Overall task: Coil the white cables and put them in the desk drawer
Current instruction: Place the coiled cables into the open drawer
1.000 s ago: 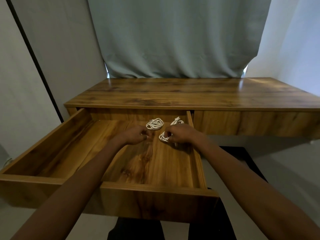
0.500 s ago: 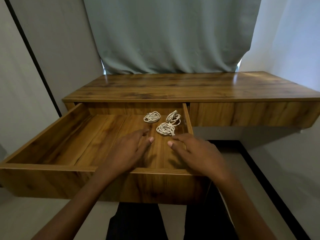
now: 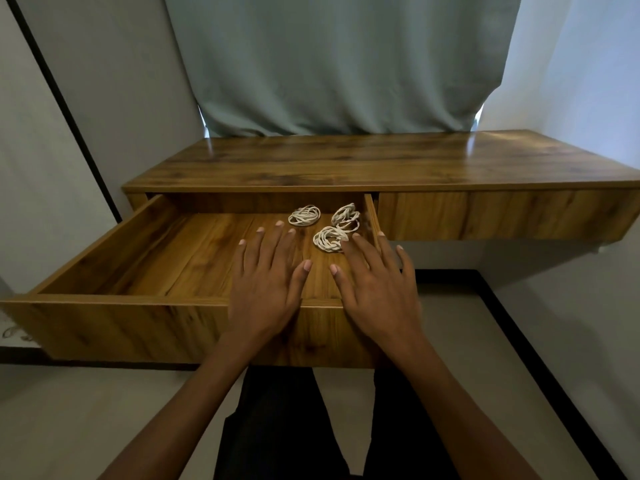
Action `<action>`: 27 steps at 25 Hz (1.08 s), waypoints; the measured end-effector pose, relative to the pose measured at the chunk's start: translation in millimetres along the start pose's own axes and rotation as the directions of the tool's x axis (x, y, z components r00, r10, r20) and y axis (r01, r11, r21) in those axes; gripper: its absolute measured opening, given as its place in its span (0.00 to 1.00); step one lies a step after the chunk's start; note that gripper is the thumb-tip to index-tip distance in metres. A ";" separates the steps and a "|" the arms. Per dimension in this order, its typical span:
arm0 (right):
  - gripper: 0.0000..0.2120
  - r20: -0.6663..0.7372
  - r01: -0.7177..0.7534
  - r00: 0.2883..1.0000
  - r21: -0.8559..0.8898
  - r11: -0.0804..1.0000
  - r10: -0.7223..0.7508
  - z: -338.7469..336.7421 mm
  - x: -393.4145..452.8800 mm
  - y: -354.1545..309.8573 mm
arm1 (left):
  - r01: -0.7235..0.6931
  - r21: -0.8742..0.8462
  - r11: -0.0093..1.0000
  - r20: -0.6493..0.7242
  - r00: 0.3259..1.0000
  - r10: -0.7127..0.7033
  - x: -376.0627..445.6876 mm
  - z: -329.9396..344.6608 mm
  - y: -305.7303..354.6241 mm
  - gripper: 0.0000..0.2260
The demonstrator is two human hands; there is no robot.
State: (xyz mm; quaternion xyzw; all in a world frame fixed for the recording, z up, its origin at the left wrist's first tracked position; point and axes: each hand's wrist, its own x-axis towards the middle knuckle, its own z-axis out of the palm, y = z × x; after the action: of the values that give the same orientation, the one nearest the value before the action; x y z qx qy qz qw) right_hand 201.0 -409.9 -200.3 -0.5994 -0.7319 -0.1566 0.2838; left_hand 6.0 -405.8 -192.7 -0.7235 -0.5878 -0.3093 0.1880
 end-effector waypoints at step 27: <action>0.35 0.114 0.032 0.993 -0.028 0.999 -0.028 224.6 88.3 77.3 | -0.025 0.029 0.999 0.207 0.978 0.019 68.9 228.6 -52.5 0.35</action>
State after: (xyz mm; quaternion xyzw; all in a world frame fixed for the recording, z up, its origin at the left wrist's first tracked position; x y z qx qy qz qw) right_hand 213.9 -194.5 -333.0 -0.6005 -0.7534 -0.1372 0.2304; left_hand 15.2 -197.4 -320.2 -0.7552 -0.6008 -0.2211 0.1407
